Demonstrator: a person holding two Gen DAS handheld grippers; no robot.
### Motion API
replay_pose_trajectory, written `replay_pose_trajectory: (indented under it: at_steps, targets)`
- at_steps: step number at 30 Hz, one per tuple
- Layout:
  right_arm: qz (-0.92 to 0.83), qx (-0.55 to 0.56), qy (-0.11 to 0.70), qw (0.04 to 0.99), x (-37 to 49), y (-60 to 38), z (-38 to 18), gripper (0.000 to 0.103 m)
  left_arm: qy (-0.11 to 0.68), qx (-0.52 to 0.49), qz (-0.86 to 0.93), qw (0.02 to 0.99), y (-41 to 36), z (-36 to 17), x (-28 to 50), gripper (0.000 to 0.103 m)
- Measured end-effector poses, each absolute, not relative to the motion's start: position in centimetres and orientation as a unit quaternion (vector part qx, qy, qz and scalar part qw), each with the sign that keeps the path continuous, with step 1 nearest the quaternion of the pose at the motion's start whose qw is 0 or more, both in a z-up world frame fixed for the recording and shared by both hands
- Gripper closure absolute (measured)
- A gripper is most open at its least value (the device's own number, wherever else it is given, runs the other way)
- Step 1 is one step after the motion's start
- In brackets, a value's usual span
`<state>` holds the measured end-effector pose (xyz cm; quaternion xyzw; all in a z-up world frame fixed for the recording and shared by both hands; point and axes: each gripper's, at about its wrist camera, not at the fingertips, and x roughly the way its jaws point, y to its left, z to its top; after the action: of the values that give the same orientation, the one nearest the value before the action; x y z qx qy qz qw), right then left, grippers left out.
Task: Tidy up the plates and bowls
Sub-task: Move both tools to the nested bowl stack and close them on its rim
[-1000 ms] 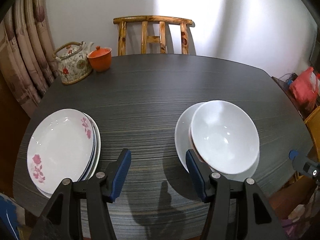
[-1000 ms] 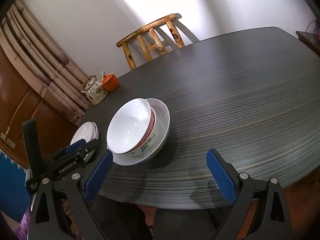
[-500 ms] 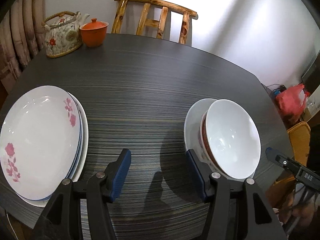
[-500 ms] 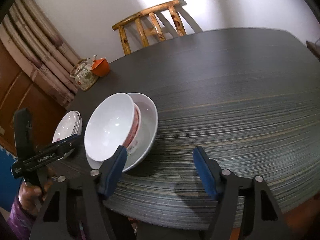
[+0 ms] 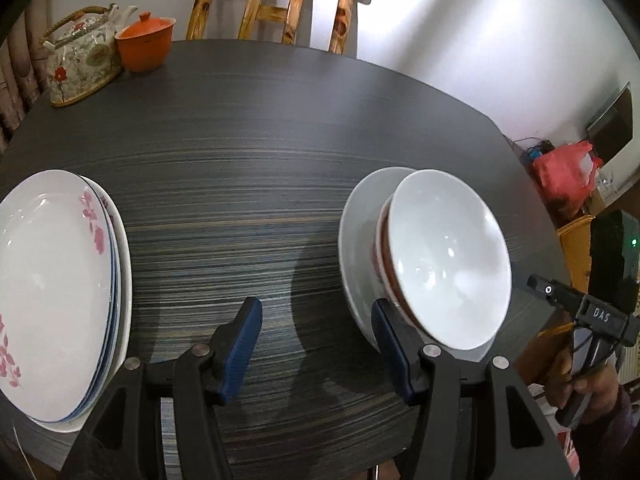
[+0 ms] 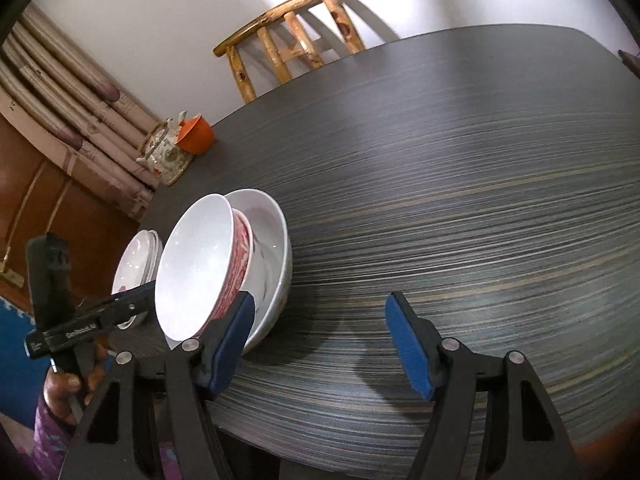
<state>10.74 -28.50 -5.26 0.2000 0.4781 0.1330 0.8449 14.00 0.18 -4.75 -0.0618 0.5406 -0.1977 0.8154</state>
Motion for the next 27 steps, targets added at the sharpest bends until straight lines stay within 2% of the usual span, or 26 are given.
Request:
replay_pose_trajectory:
  at_steps: [6, 8, 10, 19, 24, 25, 27]
  targets:
    - [0.152, 0.201, 0.495, 0.831, 12.3, -28.5, -6.1, 0.038, 0.545, -0.052, -0.201, 0.812, -0.5, -5.5, 14.5, 0.044]
    - [0.159, 0.201, 0.503, 0.826, 12.8, -28.4, -6.5, 0.045, 0.548, -0.041, -0.193, 0.813, -0.7, -5.7, 14.8, 0.036]
    - [0.167, 0.204, 0.506, 0.821, 13.3, -28.3, -6.6, 0.049, 0.554, -0.04, -0.184, 0.811, -0.8, -6.0, 14.9, 0.035]
    - [0.186, 0.171, 0.543, 0.801, 15.8, -26.3, -7.6, 0.062, 0.561, -0.05, -0.199, 0.802, -0.5, -6.9, 16.0, 0.035]
    - [0.203, 0.186, 0.564, 0.779, 17.1, -26.5, -8.6, 0.062, 0.566, -0.075, -0.204, 0.796, -0.3, -7.6, 16.3, 0.035]
    - [0.207, 0.181, 0.565, 0.778, 17.2, -26.3, -8.7, 0.062, 0.566, -0.076, -0.202, 0.796, -0.2, -7.7, 16.3, 0.035]
    - [0.212, 0.176, 0.565, 0.778, 17.3, -26.1, -8.9, 0.061, 0.562, -0.083, -0.205, 0.797, -0.4, -7.7, 16.3, 0.043]
